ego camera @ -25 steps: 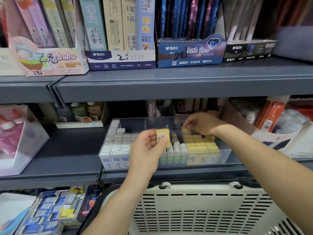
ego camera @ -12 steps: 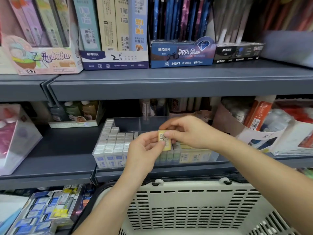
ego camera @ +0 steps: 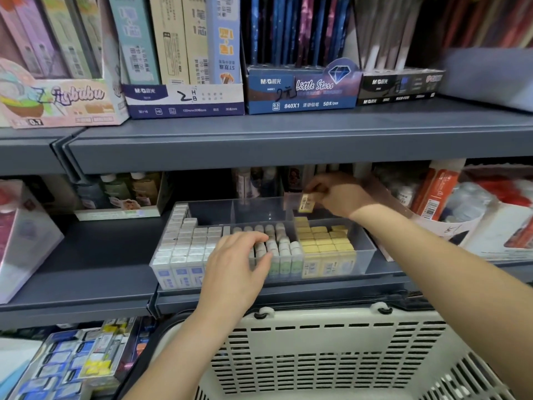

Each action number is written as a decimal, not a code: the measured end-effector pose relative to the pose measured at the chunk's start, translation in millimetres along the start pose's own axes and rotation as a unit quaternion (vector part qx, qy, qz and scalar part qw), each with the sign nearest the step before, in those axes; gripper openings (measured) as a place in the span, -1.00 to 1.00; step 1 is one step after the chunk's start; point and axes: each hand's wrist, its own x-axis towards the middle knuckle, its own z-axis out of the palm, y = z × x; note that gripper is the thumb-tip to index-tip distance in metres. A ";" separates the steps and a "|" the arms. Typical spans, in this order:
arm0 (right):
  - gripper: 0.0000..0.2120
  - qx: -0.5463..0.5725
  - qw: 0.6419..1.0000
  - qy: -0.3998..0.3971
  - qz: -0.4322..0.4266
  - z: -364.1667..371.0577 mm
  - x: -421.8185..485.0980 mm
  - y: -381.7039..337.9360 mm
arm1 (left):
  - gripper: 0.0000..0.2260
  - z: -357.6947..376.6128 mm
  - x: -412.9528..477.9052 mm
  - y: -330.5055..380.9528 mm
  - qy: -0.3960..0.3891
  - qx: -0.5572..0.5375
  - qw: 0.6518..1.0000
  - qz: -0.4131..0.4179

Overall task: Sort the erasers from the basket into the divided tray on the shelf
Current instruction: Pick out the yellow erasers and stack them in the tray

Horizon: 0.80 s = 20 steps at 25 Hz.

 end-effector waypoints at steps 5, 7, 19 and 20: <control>-0.80 -0.004 0.993 -0.115 0.020 26.0 10.6 6.9 | -0.78 3.5 1.7 -2.7 0.000 0.009 1.000 0.000; -0.75 -0.007 0.989 -0.148 0.016 26.7 13.2 8.1 | -0.79 4.3 2.2 -3.9 -0.003 0.008 1.000 -0.002; -0.84 0.109 0.986 -0.121 -0.048 -41.5 -192.7 18.5 | -0.86 32.2 -59.3 63.1 -0.147 -0.241 0.957 0.062; -0.82 0.104 0.979 -0.174 -0.022 -39.1 -220.5 27.4 | -0.85 45.0 -74.1 69.8 -0.208 -0.228 0.948 0.075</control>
